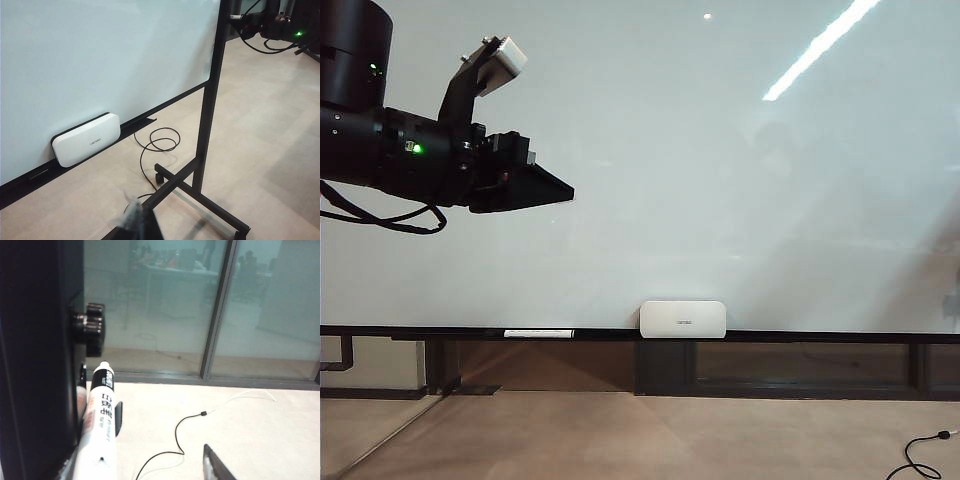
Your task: Reach to the right to find the marker pen, pick it up, and write the number 11 on the whiteboard.
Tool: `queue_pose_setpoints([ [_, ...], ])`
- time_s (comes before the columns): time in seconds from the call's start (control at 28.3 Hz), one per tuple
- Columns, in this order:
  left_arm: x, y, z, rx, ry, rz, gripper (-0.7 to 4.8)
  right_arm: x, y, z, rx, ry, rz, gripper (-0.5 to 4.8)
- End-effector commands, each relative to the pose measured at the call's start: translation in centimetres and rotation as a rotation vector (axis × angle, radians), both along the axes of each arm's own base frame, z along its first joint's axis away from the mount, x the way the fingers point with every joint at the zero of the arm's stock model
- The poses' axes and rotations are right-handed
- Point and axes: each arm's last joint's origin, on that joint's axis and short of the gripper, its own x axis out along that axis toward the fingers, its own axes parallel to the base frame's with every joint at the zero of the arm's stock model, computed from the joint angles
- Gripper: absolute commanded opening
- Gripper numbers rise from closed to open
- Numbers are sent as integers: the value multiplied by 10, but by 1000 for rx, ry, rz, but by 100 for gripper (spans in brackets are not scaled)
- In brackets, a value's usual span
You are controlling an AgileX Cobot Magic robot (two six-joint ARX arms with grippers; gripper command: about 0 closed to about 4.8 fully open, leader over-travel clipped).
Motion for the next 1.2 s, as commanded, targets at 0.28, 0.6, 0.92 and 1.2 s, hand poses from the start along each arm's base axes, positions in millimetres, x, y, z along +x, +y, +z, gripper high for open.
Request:
queue_pose_setpoints([
  [0.28, 0, 0, 2, 2, -19, -2, -6, 5, 13, -2, 18, 49, 118, 310],
  [0.6, 0, 0, 1, 15, -33, 2, -6, -3, 16, 9, -9, 39, 99, 299],
  [0.92, 0, 0, 1, 14, -33, -5, -6, -9, 2, 2, 21, 95, 22, 283],
  [1.2, 0, -1, 2, 13, -33, -5, -6, -21, -21, 3, 50, 92, 43, 282],
])
